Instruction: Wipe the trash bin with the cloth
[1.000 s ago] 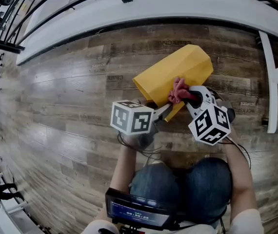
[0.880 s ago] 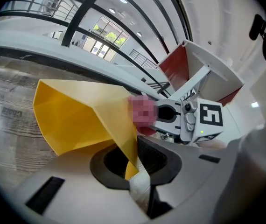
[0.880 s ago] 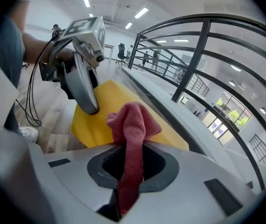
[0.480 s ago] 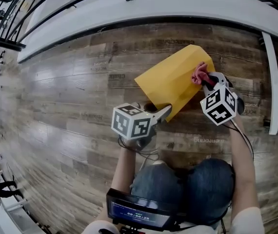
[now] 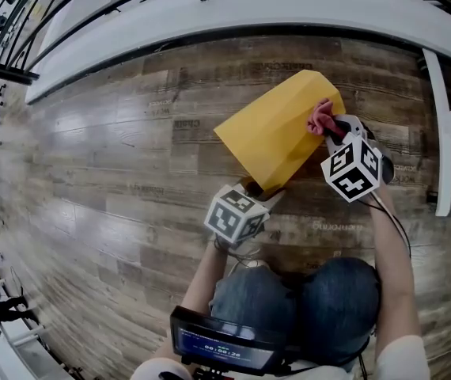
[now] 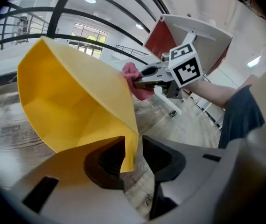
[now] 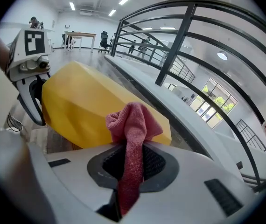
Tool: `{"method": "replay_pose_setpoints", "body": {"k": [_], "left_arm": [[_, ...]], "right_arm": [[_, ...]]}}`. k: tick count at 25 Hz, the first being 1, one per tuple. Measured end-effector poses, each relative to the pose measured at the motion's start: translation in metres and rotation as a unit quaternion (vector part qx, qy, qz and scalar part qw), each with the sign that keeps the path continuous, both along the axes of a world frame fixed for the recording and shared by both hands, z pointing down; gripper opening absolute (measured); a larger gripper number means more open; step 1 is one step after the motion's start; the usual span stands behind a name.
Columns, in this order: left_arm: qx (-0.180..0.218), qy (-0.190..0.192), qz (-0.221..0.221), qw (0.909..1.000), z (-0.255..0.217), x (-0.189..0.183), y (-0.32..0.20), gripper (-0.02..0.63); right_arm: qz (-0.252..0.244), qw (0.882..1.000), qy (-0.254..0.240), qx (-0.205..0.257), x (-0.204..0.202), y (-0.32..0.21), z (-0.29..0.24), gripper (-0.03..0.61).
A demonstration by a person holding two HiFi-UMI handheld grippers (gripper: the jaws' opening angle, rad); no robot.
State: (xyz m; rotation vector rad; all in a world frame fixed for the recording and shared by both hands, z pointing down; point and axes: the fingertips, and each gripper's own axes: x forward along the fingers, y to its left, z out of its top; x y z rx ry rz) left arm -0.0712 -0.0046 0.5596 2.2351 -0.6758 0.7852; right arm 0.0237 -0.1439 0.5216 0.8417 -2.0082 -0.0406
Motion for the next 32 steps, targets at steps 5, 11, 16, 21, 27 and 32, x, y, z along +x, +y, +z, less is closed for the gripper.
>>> {"method": "replay_pose_setpoints", "body": {"k": [5,11,16,21,27,32], "left_arm": [[0.038,-0.058,0.009,0.9975,-0.002,0.006,-0.012,0.018],[0.025,-0.035,0.002,0.9991,-0.029,0.006,-0.028,0.021],[0.007,-0.003,-0.01,0.9999,-0.068,0.013,-0.054,0.032],[0.008,-0.022,-0.001,0.9997,-0.097,0.028,-0.067,0.031],[0.015,-0.008,-0.016,0.9997,-0.1,0.026,-0.062,0.016],[-0.001,0.018,-0.04,0.9991,-0.096,0.018,-0.06,0.015]], "right_arm": [[0.004,1.0,0.0,0.015,0.002,-0.001,-0.006,0.044],[0.011,0.998,-0.056,0.038,-0.003,0.007,-0.05,0.044],[-0.023,0.994,-0.09,0.054,-0.025,0.026,-0.082,0.043],[-0.067,0.99,-0.106,0.058,-0.049,0.04,-0.097,0.044],[-0.122,0.984,-0.117,0.061,-0.066,0.058,-0.101,0.043],[-0.105,0.991,-0.065,0.04,-0.052,0.053,-0.07,0.044]]}}
